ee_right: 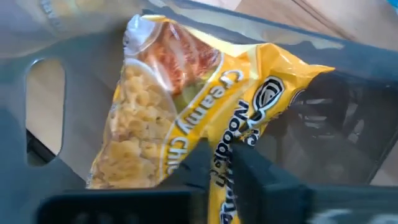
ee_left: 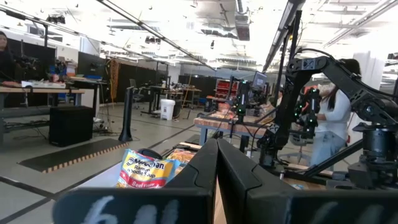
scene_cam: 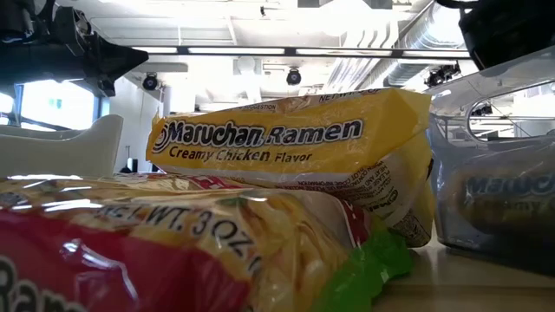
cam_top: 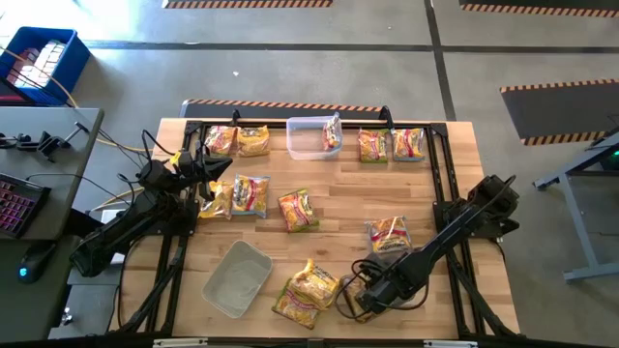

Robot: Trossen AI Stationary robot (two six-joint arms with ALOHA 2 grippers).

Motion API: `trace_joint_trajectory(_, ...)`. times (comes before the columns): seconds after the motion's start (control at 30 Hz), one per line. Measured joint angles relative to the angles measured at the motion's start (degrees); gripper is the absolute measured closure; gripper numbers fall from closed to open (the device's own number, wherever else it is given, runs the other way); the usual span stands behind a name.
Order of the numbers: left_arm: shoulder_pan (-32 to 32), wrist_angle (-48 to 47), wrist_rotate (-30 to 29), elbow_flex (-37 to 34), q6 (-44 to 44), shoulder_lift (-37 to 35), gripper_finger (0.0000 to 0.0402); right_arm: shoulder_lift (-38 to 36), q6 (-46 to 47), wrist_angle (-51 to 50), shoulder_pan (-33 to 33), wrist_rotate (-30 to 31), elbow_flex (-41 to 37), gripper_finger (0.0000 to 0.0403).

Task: Sort Maruchan noodles
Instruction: Adjust the yellow noodle pack in the black bin

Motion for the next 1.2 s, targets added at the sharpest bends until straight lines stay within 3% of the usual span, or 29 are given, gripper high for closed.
trace_joint_trajectory(0.27, -0.01, 0.08, 0.00, 0.00, -0.41, 0.00, 0.0399, -4.51, -0.35, -1.24, 0.00, -0.86, -0.22, 0.0400)
trace_joint_trajectory(0.57, -0.02, 0.07, 0.00, 0.00, -0.43, 0.00, 0.0399, -7.57, 2.10, -6.77, -0.53, 2.53, 3.11, 0.0402)
trace_joint_trajectory(0.67, -0.02, 0.07, 0.00, 0.00, -0.43, 0.00, 0.0399, -7.58, 5.26, -9.29, -0.67, 0.09, 3.69, 0.0390)
trace_joint_trajectory(0.77, -0.02, 0.07, 0.00, 0.00, -0.42, 0.00, 0.0399, -7.57, 6.96, -9.70, -0.66, -3.91, 3.63, 0.0354)
trace_joint_trajectory(0.93, -0.02, -0.02, 0.00, 0.00, -0.41, 0.00, 0.0399, -7.43, 7.06, -6.69, -0.66, -5.46, 1.14, 0.0250)
trace_joint_trajectory(1.07, -0.02, 0.00, 0.70, 0.00, -0.41, 0.00, 0.0399, -7.43, 5.77, 2.88, -0.68, -7.05, -5.14, 0.0170)
trace_joint_trajectory(1.2, -0.02, 0.00, 1.09, 0.00, -0.41, 0.00, 0.0399, -7.63, 6.49, 14.70, -0.66, -7.06, -12.52, 0.0138)
